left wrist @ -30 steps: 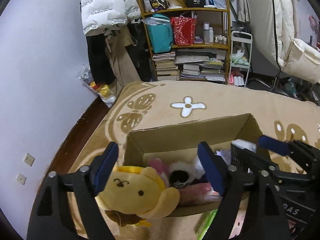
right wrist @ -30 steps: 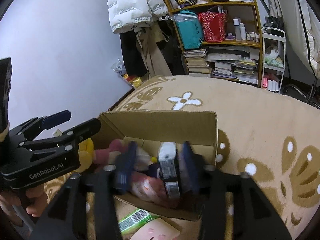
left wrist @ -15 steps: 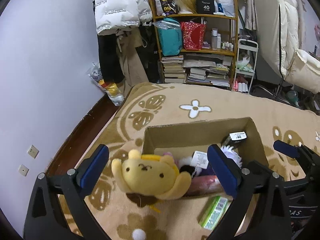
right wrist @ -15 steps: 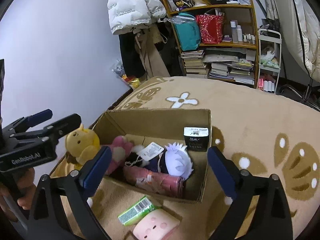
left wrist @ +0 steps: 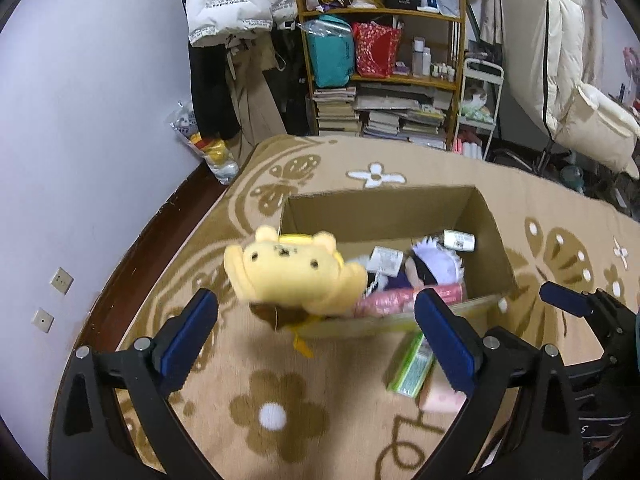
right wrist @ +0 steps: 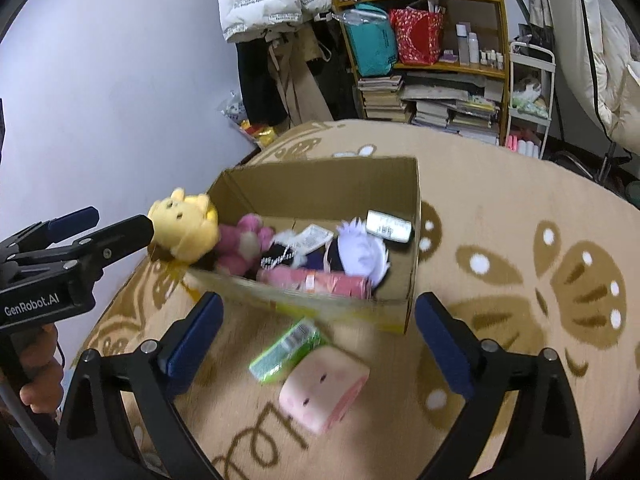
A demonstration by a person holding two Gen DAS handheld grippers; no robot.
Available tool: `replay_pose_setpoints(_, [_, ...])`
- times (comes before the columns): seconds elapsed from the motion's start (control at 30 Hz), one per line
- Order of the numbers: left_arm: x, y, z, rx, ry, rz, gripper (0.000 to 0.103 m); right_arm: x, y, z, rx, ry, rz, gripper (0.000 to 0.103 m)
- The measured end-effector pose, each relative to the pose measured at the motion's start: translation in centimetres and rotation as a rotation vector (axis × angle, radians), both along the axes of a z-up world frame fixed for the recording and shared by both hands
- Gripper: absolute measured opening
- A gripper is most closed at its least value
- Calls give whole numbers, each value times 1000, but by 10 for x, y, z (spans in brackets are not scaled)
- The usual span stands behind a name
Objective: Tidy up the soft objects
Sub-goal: 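Lower the left tool to the green juice carton while the right tool lowers to the pink roll plush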
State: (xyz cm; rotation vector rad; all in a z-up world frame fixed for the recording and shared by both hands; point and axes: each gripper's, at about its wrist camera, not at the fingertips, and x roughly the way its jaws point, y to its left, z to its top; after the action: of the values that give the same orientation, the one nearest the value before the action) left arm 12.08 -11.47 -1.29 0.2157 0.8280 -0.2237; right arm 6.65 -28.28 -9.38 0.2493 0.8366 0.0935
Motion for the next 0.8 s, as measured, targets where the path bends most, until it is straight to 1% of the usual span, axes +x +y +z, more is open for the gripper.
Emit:
replay_pose_setpoints(0.13, [-13,3,-10,6,27,5,98,-10,5,-7,-11,36,-4,101])
replay_pose_setpoints(0.23, [-18,10,-24,-41,87,11,98,-15,11,-14,-25,63,0,101])
replay_pose_setpoints(0.27, [-20,11,-29,-44,101,9,98,-16,13,-18,-33,74,3,101])
replay_pose_setpoints(0.37, [-22,9,-39,-17,104,0,98,-21,20,-26,-57,96,12,101])
replay_pose_setpoints(0.5, [-25,4,-50,-19,115,-17,98,-22,24,-37,-66,116,18,101])
replay_pose_setpoints(0.63, [-23,1,-62,1,134,-21,98,-20,27,-49,-86,150,21,101])
replay_pose_setpoints(0.8, [-17,-2,-72,10,154,-21,98,-16,27,-61,-78,191,15,101])
